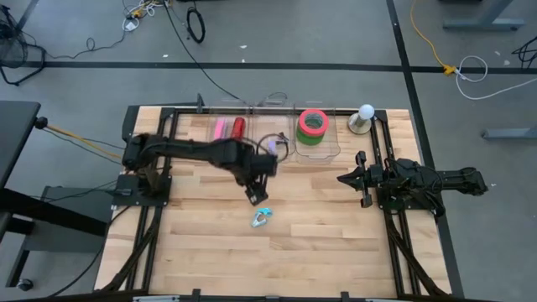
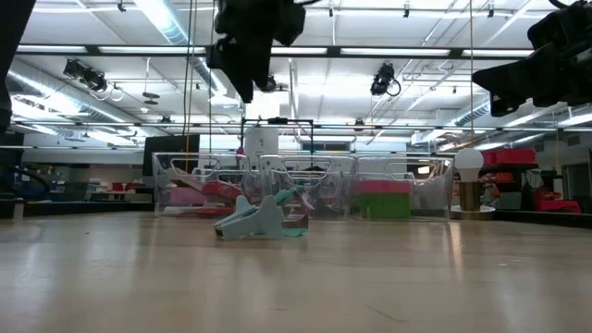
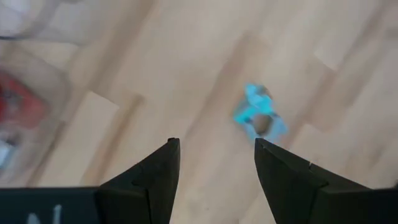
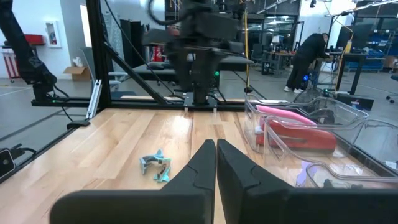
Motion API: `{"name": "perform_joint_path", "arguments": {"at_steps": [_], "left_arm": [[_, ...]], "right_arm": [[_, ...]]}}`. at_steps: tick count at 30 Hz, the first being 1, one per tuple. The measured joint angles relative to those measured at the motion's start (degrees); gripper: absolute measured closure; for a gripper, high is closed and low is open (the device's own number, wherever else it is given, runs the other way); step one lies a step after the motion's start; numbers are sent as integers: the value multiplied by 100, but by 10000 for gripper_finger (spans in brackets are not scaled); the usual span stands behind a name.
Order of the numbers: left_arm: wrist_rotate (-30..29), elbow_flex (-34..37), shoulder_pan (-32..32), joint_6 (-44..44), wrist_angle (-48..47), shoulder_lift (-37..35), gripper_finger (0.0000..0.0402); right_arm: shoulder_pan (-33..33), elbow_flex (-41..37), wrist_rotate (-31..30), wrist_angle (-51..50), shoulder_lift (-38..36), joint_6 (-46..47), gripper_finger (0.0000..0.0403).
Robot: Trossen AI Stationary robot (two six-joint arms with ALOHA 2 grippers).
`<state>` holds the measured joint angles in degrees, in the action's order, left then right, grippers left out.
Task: Pick and place Stapler, Stapler remover, tape
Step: Put the blue staple remover into the middle transparent bin
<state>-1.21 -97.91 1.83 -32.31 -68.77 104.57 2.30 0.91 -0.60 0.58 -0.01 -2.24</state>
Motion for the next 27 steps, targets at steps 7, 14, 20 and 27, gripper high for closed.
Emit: {"name": "perform_joint_path", "arguments": {"at_steps": [7,14,20,27], "left_arm": [[-8,2,700,-116,25,0,191],[-59,2,1132,-179,328,0,191],[-67,4,1433,-154,729,0,191],[-151,4,1720,-156,1123,1,191]], "right_arm": [[0,0,0,2,0,0,385],[-1,0,0,2,0,0,385],[-1,0,1,1,0,0,385],[-1,0,1,1,0,0,385]]}}
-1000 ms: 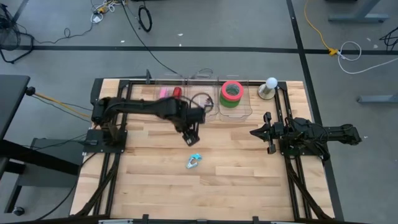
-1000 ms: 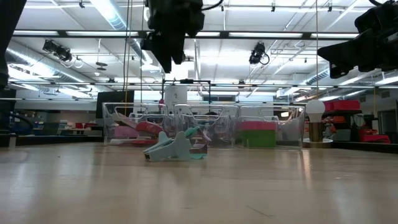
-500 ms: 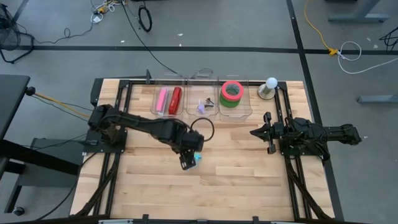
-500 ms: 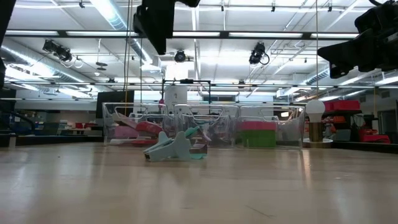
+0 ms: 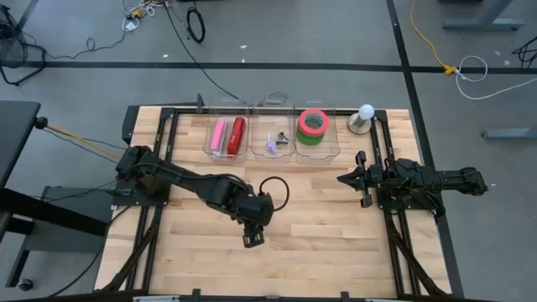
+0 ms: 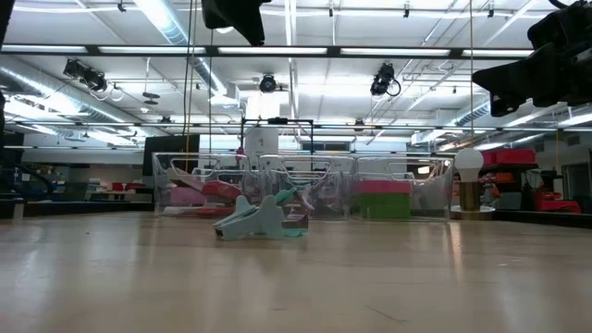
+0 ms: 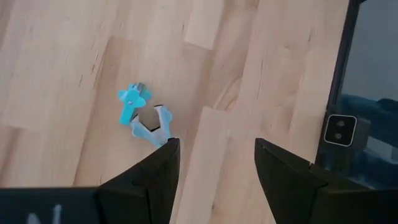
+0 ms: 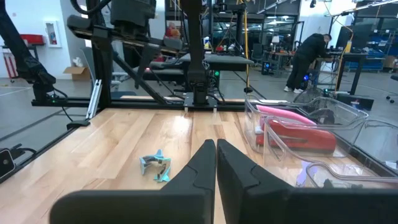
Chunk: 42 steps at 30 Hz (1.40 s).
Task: Pick and place Stapler, Stapler remover, tape
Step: Put the blue staple remover into the middle transparent bin
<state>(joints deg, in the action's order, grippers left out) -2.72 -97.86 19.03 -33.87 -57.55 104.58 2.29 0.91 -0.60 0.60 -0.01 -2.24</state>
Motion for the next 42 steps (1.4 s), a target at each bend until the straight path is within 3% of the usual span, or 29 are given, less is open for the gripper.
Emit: {"name": "perform_joint_path", "arguments": {"at_steps": [9,24,34,42], "left_arm": [[-192,70,4,-4,63,2,191],[-107,1544,-329,-174,1208,6,191],[-24,2197,-630,-813,1700,6,191],[665,2760,-930,-1897,2156,4,191]], "right_arm": [[2,0,1,-1,0,0,385],[-1,0,2,1,0,0,385],[1,0,-1,1,0,0,385],[1,0,1,-1,0,0,385]]}}
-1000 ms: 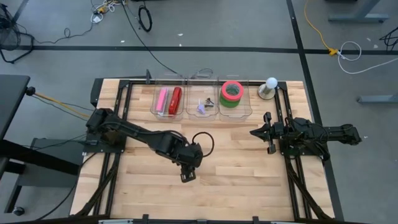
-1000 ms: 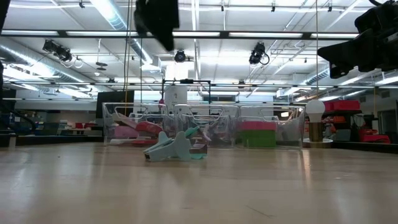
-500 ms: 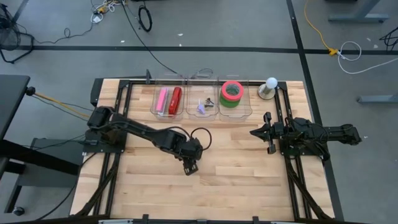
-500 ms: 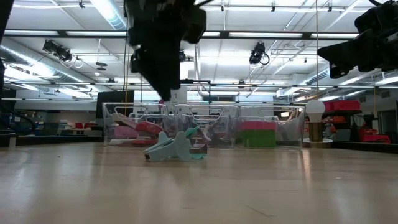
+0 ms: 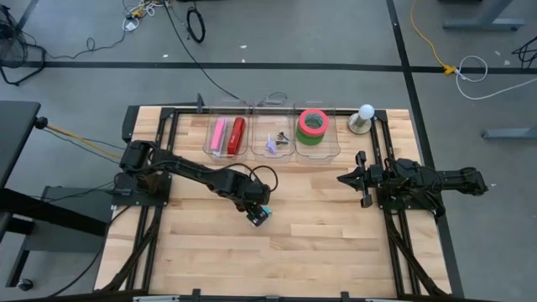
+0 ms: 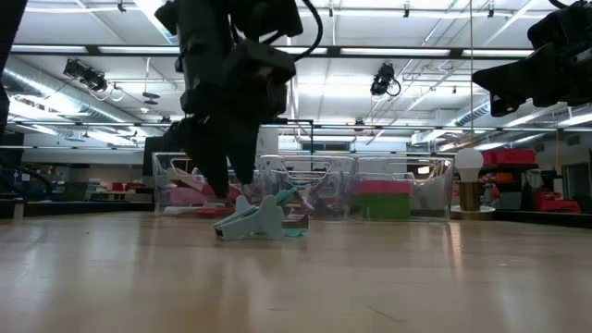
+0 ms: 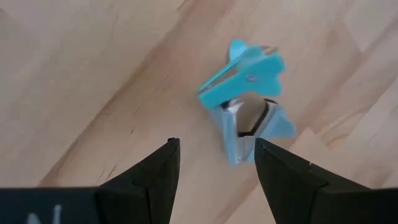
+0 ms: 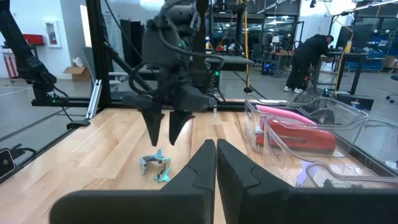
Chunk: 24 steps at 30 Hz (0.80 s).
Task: Pick and place Stapler, Stapler remover, tape
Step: Put the blue staple remover into the middle transparent bin
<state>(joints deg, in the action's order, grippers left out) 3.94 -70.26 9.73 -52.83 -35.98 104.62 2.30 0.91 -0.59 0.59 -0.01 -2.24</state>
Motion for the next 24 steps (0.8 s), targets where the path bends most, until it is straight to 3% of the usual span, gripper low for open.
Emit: {"name": "perform_joint_path", "arguments": {"at_steps": [10,16,24], "left_arm": [[88,504,-223,-60,959,0,191],[518,891,-257,-33,1529,0,191],[654,1069,-241,25,1730,0,191]], "right_arm": [[0,0,0,1,0,0,385],[0,0,1,0,0,0,385],[0,0,1,-1,0,0,385]]}}
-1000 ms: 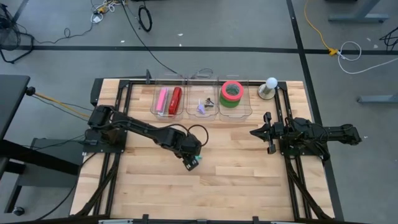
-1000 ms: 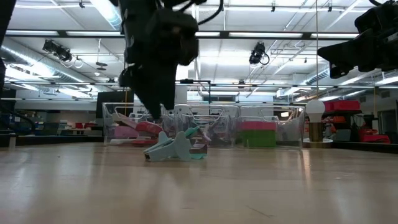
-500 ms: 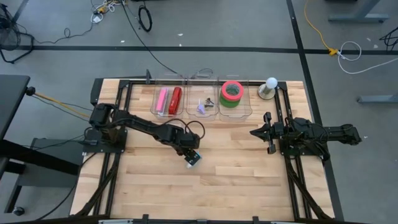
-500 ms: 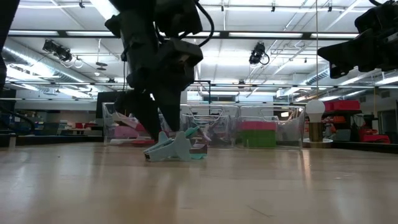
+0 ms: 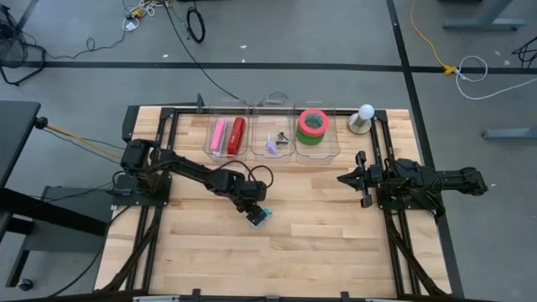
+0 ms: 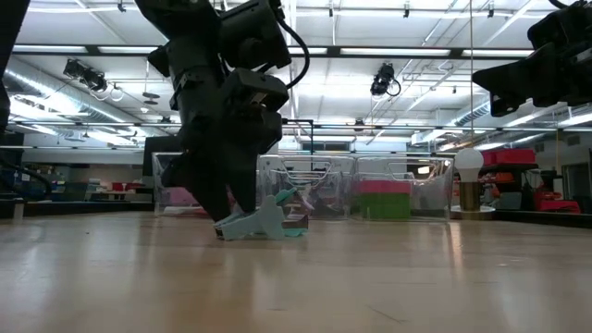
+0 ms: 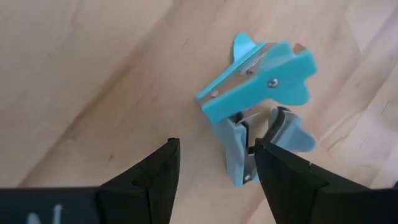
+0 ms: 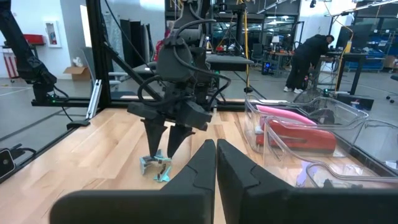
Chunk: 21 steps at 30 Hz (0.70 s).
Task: Pick and place Stapler, Stapler remover, tape
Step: Put the blue staple remover into the middle transparent bin
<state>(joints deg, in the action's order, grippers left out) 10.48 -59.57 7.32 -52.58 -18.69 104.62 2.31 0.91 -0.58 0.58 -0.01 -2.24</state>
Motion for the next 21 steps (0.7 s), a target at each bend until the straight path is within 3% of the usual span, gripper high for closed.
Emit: {"name": "perform_joint_path", "arguments": {"at_steps": [21], "left_arm": [[-166,-1,-124,222,-106,-334,225]], "right_arm": [[0,0,0,0,0,0,385]]}}
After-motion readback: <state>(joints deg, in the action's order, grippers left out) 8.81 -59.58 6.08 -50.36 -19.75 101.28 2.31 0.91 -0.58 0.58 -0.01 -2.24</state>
